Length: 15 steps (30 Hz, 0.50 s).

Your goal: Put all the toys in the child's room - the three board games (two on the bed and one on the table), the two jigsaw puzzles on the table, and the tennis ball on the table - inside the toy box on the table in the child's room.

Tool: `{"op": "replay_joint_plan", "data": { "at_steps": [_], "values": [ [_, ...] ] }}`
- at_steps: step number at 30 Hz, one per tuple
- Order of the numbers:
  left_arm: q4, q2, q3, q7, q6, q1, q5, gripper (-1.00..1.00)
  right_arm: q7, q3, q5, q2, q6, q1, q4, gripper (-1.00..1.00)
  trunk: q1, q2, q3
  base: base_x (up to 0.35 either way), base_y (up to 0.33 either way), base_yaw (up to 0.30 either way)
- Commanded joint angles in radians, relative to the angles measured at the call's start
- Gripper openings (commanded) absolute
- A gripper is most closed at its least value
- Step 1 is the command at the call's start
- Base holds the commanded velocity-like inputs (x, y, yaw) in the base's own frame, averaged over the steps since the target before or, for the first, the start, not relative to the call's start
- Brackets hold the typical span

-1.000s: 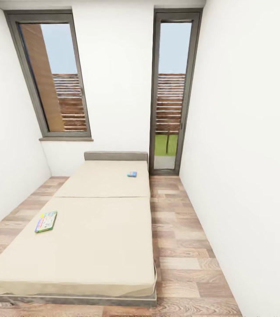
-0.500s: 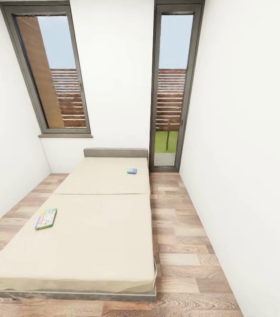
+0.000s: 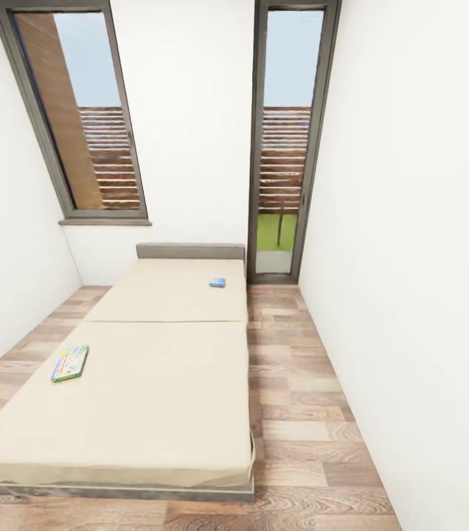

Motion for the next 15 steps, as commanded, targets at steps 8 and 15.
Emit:
{"op": "replay_joint_plan", "data": {
  "at_steps": [8,15],
  "values": [
    [0.001,0.001,-0.002,0.0,-0.01,-0.001,-0.007,1.0,0.0,-0.001,-0.002,0.001,-0.031,0.0,-0.001,1.0,0.001,-0.002,-0.006,0.051,-0.137,0.0],
    [0.001,0.001,-0.002,0.001,-0.013,-0.001,-0.008,1.0,-0.002,0.001,-0.001,0.002,-0.035,0.0,-0.001,1.0,0.001,-0.002,-0.006,0.007,-0.214,0.003]
  ]
}}
